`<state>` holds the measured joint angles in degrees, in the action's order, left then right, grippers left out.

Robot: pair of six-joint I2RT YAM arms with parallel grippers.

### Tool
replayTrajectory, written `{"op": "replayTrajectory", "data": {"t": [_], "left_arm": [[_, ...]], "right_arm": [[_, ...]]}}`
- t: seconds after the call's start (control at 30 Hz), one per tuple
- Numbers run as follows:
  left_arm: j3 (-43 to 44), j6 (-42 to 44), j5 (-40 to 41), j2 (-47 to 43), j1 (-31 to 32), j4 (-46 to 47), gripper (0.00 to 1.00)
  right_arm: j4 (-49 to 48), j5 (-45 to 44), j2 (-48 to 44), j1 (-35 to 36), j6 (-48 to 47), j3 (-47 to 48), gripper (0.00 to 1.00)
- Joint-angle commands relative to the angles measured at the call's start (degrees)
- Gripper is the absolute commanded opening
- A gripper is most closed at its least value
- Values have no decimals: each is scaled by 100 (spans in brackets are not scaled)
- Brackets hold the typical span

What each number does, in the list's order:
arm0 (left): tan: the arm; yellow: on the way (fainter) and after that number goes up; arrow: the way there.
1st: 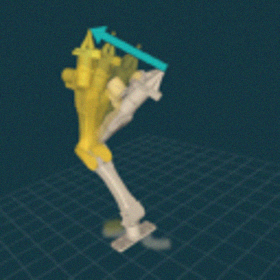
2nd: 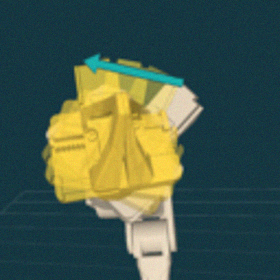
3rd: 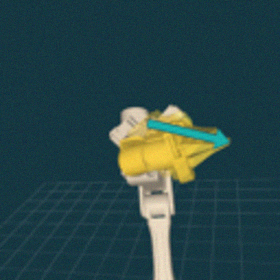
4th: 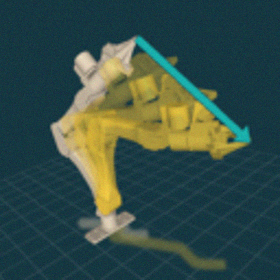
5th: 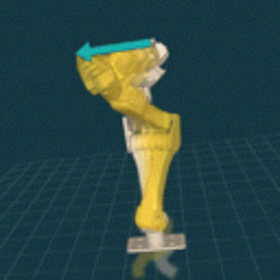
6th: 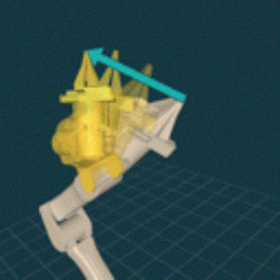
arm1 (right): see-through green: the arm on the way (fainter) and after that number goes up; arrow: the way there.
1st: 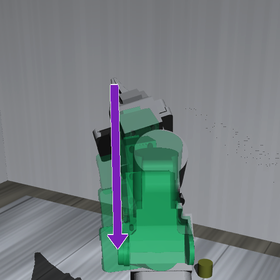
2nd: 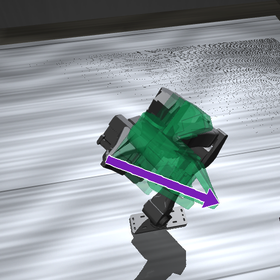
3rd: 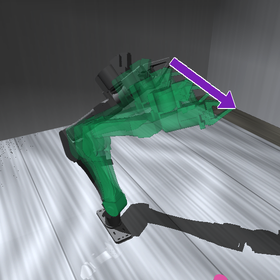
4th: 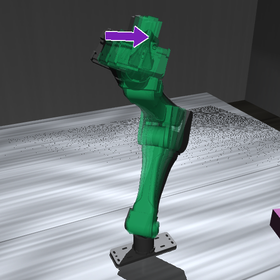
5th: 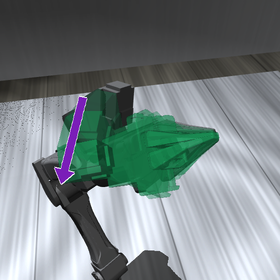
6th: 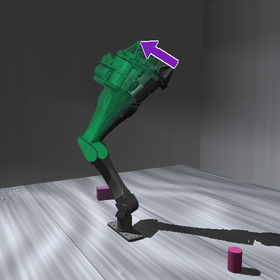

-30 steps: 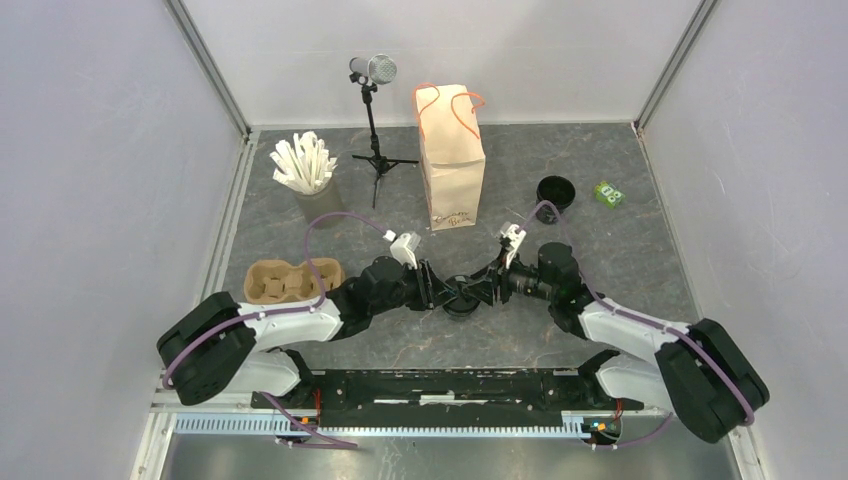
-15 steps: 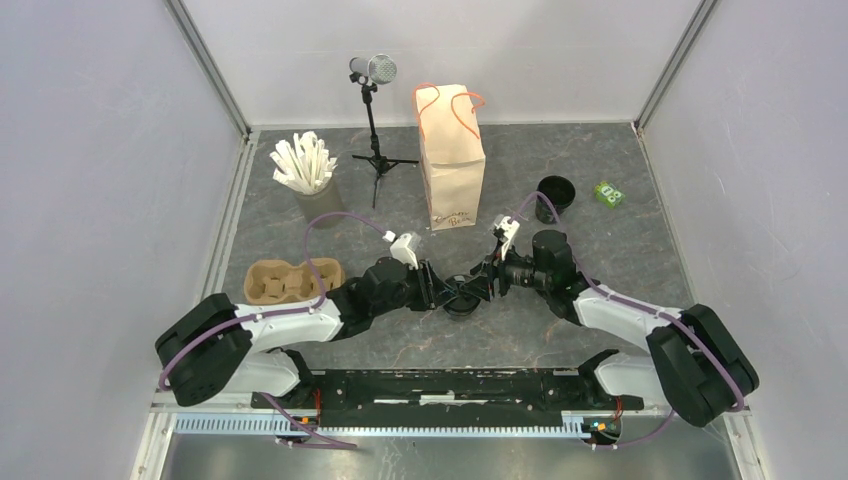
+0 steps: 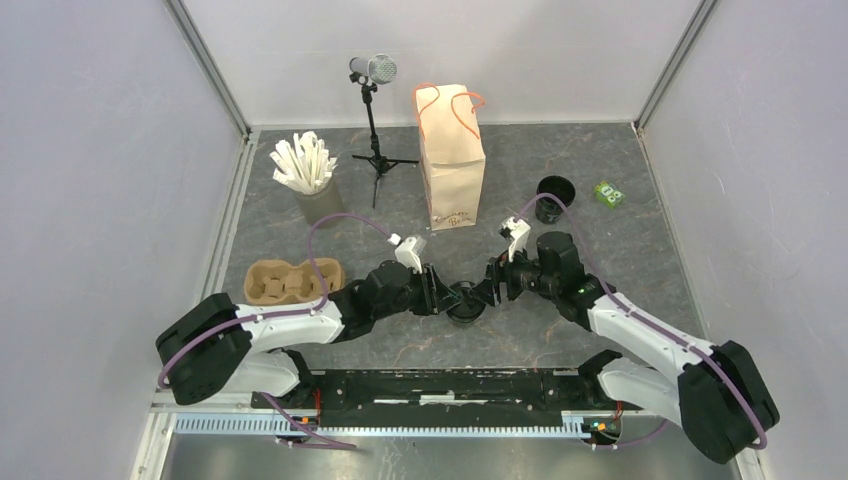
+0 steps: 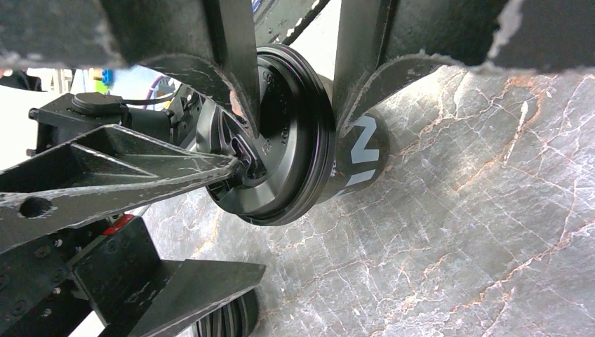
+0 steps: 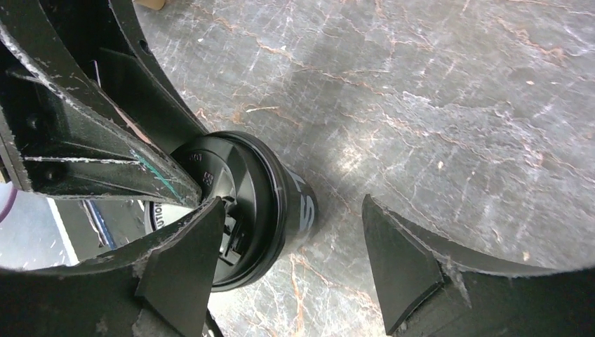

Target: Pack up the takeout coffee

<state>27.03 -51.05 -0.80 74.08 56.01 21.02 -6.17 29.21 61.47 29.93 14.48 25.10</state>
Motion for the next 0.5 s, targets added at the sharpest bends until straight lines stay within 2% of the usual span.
{"op": "replayTrajectory", "data": {"t": [0.0, 0.17, 0.27, 0.33, 0.47], "left_arm": [[-180, 174, -19, 139, 76, -1170, 45], [-165, 212, -24, 139, 77, -1170, 45], [-163, 218, -20, 129, 77, -1161, 45], [-176, 218, -26, 116, 77, -1161, 45], [-190, 222, -26, 100, 75, -1152, 46]], "right_arm": [[796, -390, -438, -14, 57, 347, 79], [1078, -486, -874, -17, 106, 355, 73], [1036, -231, -1042, -5, 135, 319, 65], [889, 17, -1209, 3, 215, 247, 57], [428, 322, -1628, 118, 440, 59, 31]]}}
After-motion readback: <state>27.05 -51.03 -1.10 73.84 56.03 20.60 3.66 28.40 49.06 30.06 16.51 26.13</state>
